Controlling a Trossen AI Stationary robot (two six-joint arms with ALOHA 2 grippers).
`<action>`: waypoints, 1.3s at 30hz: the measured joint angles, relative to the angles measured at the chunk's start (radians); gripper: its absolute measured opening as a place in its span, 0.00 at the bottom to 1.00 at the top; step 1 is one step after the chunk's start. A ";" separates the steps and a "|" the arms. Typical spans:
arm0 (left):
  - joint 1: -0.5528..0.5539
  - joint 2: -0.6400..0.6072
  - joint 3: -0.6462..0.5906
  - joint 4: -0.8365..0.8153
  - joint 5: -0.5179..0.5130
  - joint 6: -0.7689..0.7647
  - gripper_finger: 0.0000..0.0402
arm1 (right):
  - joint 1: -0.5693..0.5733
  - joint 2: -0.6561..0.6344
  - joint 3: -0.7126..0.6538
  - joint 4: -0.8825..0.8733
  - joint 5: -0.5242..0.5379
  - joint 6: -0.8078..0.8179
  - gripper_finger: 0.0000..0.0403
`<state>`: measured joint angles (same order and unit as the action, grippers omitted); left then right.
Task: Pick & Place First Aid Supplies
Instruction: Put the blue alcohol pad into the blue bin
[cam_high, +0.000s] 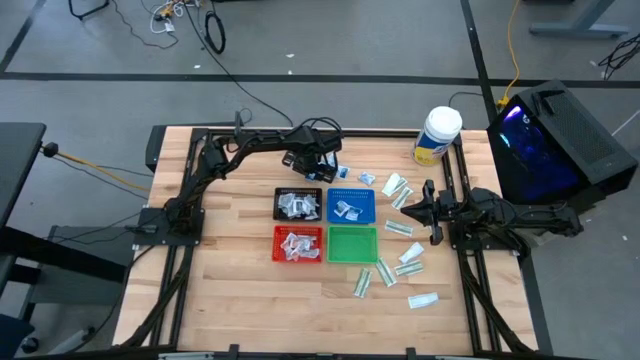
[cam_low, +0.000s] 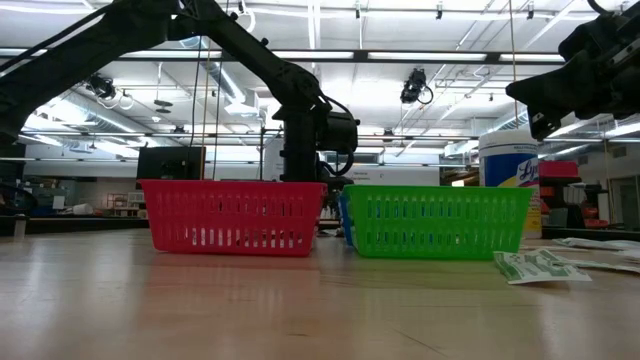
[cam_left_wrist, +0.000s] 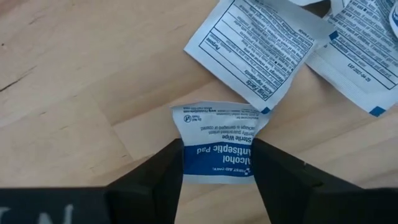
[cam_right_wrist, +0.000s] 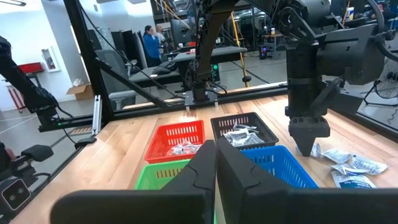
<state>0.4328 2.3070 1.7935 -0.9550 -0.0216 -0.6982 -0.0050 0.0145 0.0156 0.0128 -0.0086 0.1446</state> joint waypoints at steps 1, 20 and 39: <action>0.000 0.000 0.000 0.000 0.000 0.005 0.47 | 0.000 0.000 0.000 0.000 0.000 0.000 0.04; -0.001 0.009 0.125 -0.156 -0.008 0.109 0.49 | 0.000 0.000 0.000 0.000 0.000 0.000 0.04; -0.056 0.003 0.366 -0.253 -0.011 0.167 0.49 | 0.000 0.000 0.000 0.000 0.000 0.000 0.04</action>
<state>0.3769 2.3096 2.1598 -1.2082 -0.0330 -0.5309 -0.0050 0.0144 0.0154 0.0128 -0.0086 0.1446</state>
